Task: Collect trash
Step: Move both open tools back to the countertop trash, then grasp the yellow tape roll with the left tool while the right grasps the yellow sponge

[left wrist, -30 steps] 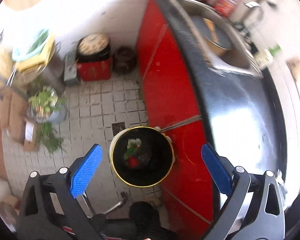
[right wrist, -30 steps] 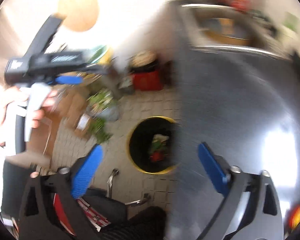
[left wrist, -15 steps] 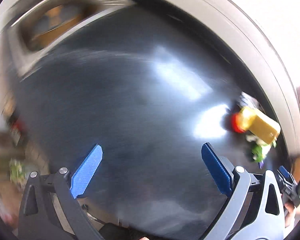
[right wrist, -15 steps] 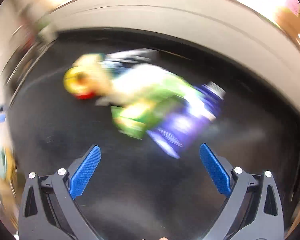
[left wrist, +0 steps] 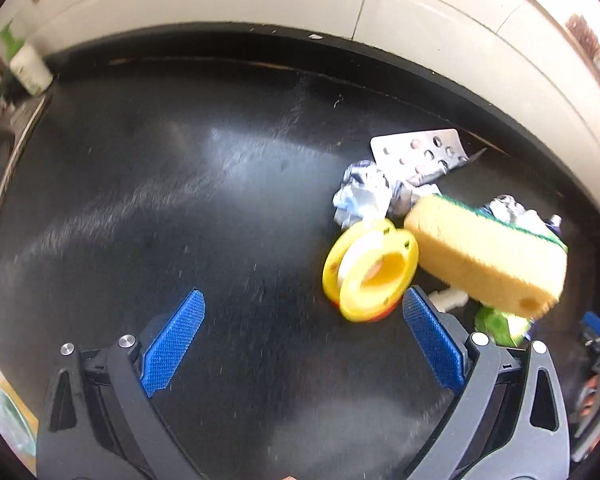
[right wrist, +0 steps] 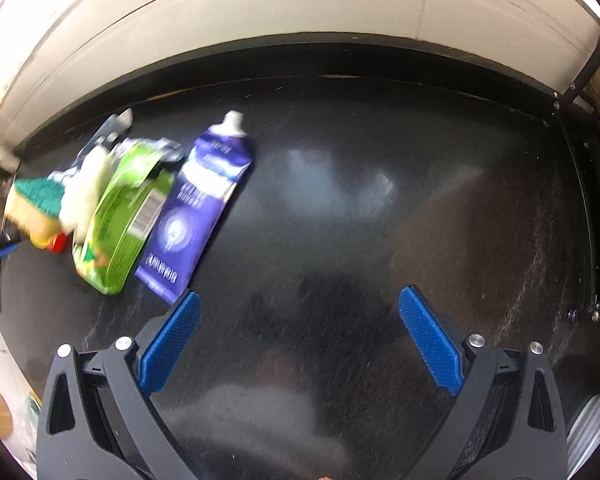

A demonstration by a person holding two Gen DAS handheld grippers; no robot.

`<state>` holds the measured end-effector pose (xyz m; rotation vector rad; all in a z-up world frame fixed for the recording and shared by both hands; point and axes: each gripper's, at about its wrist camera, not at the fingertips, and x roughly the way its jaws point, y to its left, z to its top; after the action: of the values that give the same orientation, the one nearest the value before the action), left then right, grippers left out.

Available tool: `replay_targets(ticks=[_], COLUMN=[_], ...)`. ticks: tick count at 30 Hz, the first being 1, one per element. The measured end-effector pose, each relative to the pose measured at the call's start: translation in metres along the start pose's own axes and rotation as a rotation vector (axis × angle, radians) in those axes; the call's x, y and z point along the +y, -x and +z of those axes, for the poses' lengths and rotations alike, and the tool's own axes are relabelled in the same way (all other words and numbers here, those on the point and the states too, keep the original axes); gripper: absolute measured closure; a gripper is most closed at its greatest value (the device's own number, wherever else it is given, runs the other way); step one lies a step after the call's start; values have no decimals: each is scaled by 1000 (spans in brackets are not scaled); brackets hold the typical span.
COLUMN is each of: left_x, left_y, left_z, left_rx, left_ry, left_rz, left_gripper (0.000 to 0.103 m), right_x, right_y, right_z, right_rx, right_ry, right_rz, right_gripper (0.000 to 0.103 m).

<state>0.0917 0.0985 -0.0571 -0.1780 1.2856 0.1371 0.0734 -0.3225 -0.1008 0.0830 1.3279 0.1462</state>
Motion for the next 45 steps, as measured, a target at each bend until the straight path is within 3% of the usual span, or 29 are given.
replay_targets(ticks=[3, 8, 14, 21, 25, 28, 31, 35, 36, 38, 41, 45], left_x=[0, 1, 0, 8, 10, 8, 5, 2, 1, 1, 13, 21], left_y=[-5, -12, -15, -2, -5, -12, -18, -21, -20, -19, -9, -4], left_z=[5, 14, 19, 9, 11, 13, 16, 27, 29, 33, 35, 34], left_rx=[-28, -58, -38, -54, -46, -35, -26, -23, -21, -5, -1, -6], left_ry=[-7, -35, -42, -62, -65, -68, -74, -65, -63, -62, -34, -32], left_rz=[31, -10, -50, -26, -14, -21, -37, -105, -115, -127, -164, -148], left_gripper=[7, 7, 7, 7, 7, 7, 8, 29, 37, 39, 38, 34], right_x=[1, 12, 36, 38, 44, 63, 100, 137, 141, 150, 153, 146], right_y=[-9, -21, -33, -41, -31, -16, -3, 4, 3, 2, 2, 1], right_z=[15, 29, 41, 60, 63, 62, 56, 52, 53, 53, 58, 58], right_rx=[10, 19, 22, 8, -18, -46, -92, -146, -152, -155, -148, -149], right_ry=[-25, -41, -26, -66, -72, 9, 208, 384, 404, 429, 413, 372], right_rz=[14, 41, 58, 28, 64, 179, 193, 190, 200, 230, 263, 269], right_gripper=[7, 7, 7, 7, 7, 7, 7, 7, 7, 7, 7, 7])
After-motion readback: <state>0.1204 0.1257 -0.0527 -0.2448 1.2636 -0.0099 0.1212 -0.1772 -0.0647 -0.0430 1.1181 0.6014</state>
